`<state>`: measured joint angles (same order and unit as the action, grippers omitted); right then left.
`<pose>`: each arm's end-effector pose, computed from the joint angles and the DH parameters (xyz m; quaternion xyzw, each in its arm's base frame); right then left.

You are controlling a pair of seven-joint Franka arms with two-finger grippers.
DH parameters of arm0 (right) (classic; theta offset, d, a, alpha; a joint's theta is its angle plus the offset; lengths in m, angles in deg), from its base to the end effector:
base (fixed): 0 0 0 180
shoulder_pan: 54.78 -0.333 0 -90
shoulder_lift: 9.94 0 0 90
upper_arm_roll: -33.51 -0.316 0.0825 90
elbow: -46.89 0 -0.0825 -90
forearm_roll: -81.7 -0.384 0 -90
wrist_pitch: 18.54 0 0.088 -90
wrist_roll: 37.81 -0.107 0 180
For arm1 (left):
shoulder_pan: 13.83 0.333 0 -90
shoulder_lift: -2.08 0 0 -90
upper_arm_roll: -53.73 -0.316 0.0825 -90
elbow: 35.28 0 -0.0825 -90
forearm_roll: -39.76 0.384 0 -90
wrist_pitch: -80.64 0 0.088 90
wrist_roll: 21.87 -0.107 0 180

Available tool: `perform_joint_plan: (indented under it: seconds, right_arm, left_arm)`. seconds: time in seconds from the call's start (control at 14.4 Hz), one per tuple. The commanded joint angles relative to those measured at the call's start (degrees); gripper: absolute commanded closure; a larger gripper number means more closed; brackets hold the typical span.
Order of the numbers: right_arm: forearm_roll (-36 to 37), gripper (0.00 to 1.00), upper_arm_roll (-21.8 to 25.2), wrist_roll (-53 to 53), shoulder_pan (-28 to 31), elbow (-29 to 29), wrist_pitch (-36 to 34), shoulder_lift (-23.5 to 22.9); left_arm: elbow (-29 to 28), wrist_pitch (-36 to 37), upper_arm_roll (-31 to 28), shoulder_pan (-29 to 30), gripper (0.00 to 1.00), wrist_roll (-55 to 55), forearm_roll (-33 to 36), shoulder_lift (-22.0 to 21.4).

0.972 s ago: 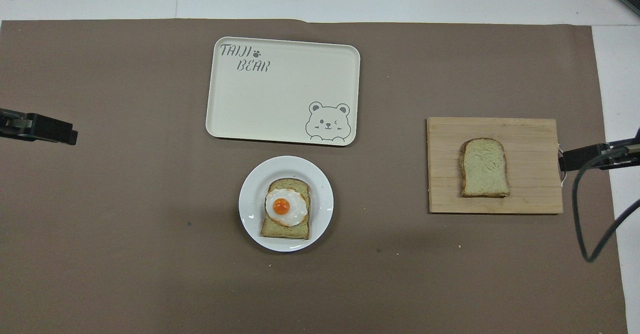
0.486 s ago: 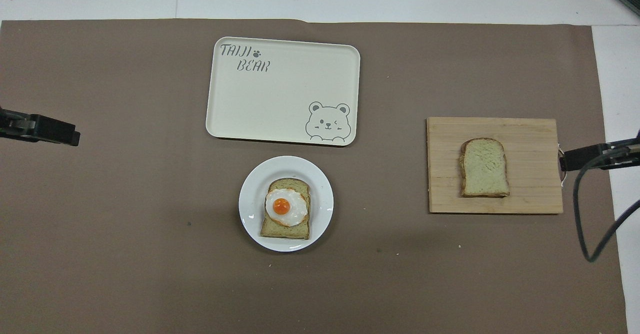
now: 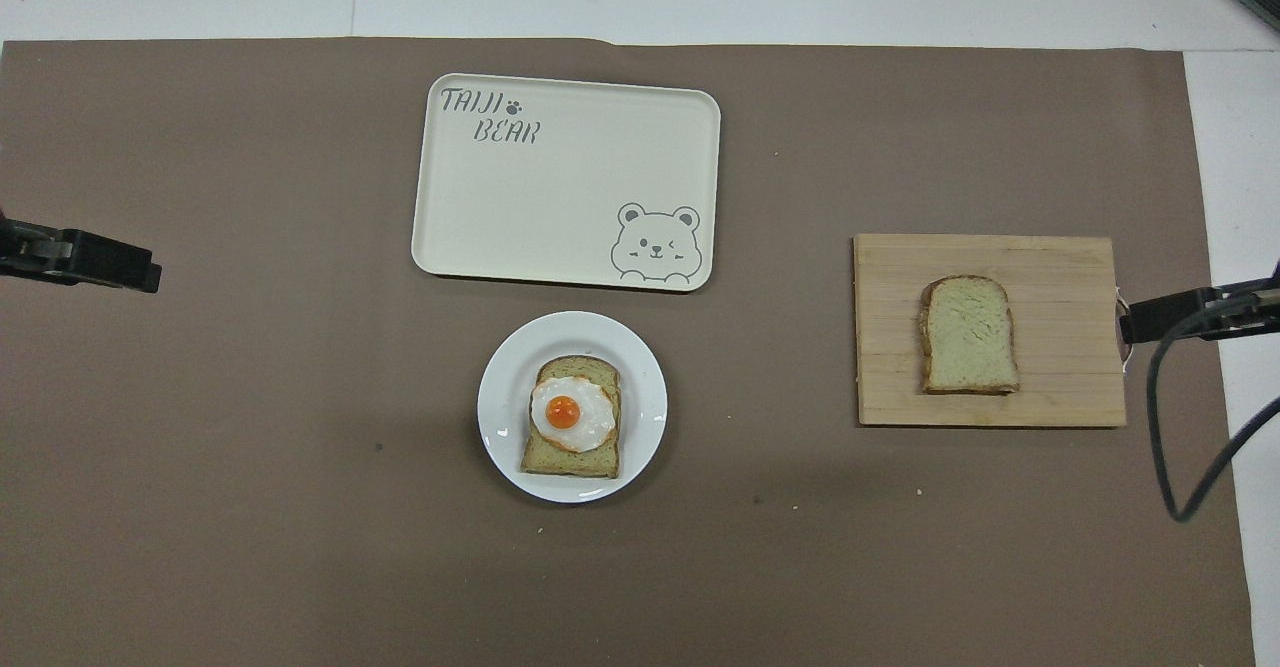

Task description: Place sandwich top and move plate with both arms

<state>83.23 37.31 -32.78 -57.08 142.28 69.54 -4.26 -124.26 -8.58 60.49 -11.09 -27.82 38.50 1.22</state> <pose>0.5191 -0.0183 0.6305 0.9994 0.0307 -0.0149 0.0092 0.5473 -0.0414 0.6399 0.9961 -0.0871 0.0097 0.0099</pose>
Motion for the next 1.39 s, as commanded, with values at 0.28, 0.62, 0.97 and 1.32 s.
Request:
perform_joint_plan:
  seconds: [0.28, 0.62, 0.97, 1.32]
  right_arm:
    - [-0.38, 0.00, 0.06, 6.31, 3.53, 7.97, 13.16, -1.01]
    - [-3.63, 0.00, -0.02, 8.51, 3.89, 10.60, 21.94, -7.25]
    - [-7.76, 0.00, 0.06, 8.59, 4.94, 15.25, 32.13, -12.36]
    - [-10.83, 0.00, 0.06, 8.68, 5.64, 19.47, 39.70, -17.18]
  left_arm:
    - [-1.11, 0.45, -0.17, -0.37, 0.00, -0.55, 0.56, -0.89]
    - [-0.40, 0.45, -0.17, -0.90, 0.00, -0.20, 0.38, -0.72]
    - [-0.49, 0.54, -0.96, 0.60, 0.00, -0.20, 0.38, -0.72]
    - [-0.49, 0.54, -0.96, 0.60, 0.00, -0.20, 0.38, -0.72]
